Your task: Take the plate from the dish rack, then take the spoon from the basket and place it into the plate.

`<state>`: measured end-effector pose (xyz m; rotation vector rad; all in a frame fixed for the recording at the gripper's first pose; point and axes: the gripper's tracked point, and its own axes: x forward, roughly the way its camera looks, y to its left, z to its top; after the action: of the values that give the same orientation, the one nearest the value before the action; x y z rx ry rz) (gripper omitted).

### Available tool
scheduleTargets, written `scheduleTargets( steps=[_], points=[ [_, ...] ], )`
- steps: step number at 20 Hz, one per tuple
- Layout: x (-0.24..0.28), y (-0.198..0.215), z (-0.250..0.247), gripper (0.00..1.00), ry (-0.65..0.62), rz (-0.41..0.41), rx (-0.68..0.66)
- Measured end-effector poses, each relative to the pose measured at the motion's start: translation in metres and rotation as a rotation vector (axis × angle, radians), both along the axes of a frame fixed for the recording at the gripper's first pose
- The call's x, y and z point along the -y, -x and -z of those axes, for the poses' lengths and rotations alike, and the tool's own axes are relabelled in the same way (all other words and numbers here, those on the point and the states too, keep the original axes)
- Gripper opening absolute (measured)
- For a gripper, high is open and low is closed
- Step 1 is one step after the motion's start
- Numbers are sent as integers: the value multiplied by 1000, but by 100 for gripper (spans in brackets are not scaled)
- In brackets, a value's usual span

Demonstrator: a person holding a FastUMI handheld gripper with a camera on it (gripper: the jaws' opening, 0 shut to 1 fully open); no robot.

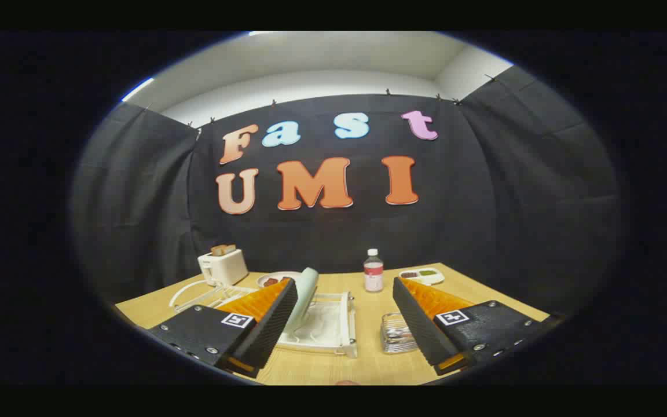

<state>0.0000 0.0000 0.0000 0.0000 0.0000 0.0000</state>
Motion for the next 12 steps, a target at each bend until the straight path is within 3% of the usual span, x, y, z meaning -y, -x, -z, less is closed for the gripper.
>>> scheduleTargets(
  steps=[12],
  points=[
    [19, 3, 22, 99, -3, 29, -54]
  ],
)
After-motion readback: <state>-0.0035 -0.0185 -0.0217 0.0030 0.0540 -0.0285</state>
